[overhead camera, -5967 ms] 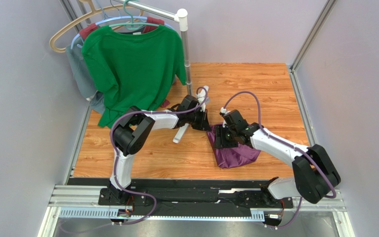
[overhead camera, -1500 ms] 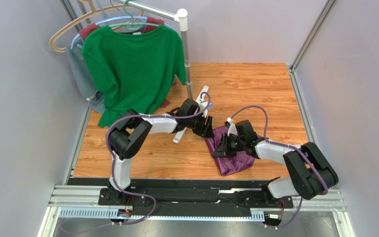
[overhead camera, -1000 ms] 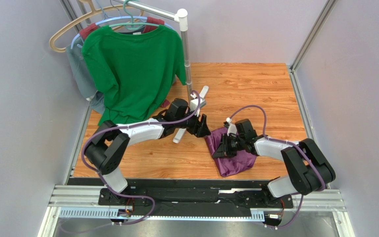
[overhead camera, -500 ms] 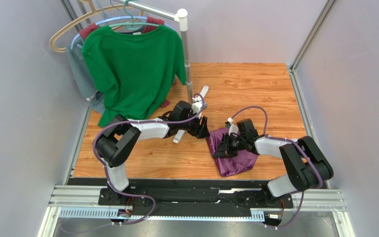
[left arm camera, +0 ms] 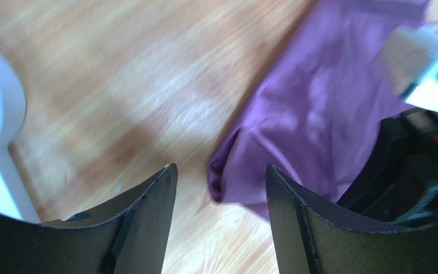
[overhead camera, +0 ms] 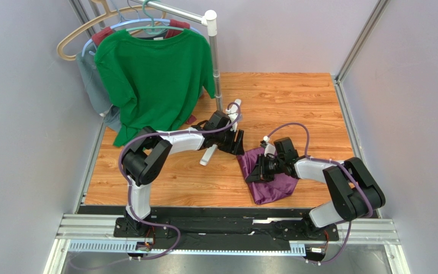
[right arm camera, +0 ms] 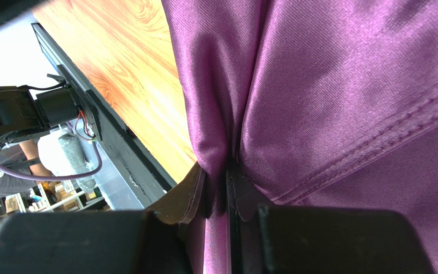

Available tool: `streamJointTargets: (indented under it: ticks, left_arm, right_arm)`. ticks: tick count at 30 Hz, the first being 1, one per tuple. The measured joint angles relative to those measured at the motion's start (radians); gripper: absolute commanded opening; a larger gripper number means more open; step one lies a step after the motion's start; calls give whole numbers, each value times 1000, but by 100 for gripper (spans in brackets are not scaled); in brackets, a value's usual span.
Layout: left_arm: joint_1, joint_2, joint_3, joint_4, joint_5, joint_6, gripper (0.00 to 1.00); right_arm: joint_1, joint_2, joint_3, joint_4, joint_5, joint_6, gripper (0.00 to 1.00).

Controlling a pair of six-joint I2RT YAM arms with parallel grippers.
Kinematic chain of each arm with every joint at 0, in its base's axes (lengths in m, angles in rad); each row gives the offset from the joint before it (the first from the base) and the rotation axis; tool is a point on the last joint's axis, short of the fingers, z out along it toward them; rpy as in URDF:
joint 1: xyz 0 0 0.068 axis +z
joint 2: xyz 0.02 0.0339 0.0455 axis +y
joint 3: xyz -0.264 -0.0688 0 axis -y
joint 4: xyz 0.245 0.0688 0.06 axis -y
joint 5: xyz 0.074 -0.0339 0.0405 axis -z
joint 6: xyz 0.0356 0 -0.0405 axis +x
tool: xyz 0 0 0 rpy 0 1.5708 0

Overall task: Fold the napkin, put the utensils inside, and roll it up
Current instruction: Roll the napkin with the utensil

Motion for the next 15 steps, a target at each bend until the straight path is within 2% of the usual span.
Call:
streamJointTargets:
  ticks: [5, 15]
  left_arm:
    - [0, 1, 29, -101, -9, -27, 68]
    - [-3, 23, 57, -122, -3, -125, 70]
  right_arm:
    - [-1, 0, 0, 0, 0, 0, 0]
    - [-1, -1, 0, 0, 1, 1, 0]
